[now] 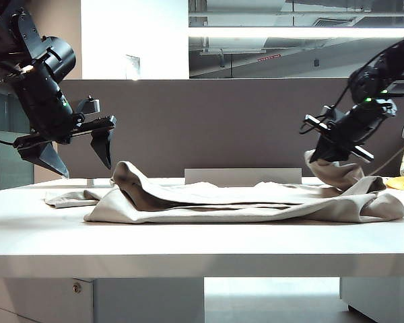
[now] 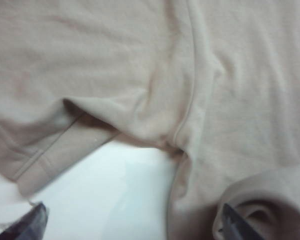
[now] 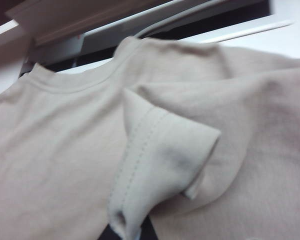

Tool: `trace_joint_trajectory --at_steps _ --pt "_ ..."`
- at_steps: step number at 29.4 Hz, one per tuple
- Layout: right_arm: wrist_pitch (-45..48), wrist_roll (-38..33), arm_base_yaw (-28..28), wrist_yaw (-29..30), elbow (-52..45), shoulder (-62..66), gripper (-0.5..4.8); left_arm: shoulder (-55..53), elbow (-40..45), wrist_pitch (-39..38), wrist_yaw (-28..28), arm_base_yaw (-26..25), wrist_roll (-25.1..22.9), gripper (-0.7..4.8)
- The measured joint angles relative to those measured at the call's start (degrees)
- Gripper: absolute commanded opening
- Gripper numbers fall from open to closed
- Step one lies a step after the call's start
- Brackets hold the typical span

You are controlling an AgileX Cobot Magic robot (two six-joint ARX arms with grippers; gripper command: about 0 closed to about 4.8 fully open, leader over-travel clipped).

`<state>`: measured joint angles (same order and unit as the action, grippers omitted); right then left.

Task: Fold the bottom side of the T-shirt horizontally towards the center, about one-third of the way, then fold the sleeve back towards the center, creating a straight line along the edge of the T-shirt, and finally fold the bottom of the T-shirt up towards the top, creating a neat rectangle.

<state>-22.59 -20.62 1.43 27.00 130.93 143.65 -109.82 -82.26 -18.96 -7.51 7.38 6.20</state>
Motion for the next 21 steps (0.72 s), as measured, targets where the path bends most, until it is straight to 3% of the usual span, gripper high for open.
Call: trace_joint_trajectory --at_steps 2,4,5,6,7,8,21 --pt "0.0 -0.1 -0.7 0.0 0.0 0.0 -0.08 0.0 0.0 -0.2 0.0 0.0 0.0 4.57" --pt "-0.1 -0.2 -1.2 0.0 0.0 0.0 1.12 0.0 0.0 -0.3 0.0 0.0 0.0 4.57" --pt "-0.4 -0.1 -1.3 0.0 0.0 0.0 2.44 0.0 0.0 -0.4 -0.3 0.0 0.0 4.57" --pt "-1.4 -0.4 -1.5 0.0 0.0 0.0 3.14 0.0 0.0 -0.4 -1.2 0.0 0.0 4.57" --pt "-2.0 -0.5 -1.6 0.0 0.0 0.0 4.44 0.0 0.0 -0.4 -1.5 0.0 0.0 4.57" --pt "-3.4 -0.7 -1.7 0.0 0.0 0.0 4.70 0.0 0.0 -0.4 -2.3 0.0 0.0 4.57" --pt "-3.4 -0.9 -4.2 3.2 0.0 0.0 4.79 0.0 0.0 -0.5 -3.9 0.0 0.0 4.57"
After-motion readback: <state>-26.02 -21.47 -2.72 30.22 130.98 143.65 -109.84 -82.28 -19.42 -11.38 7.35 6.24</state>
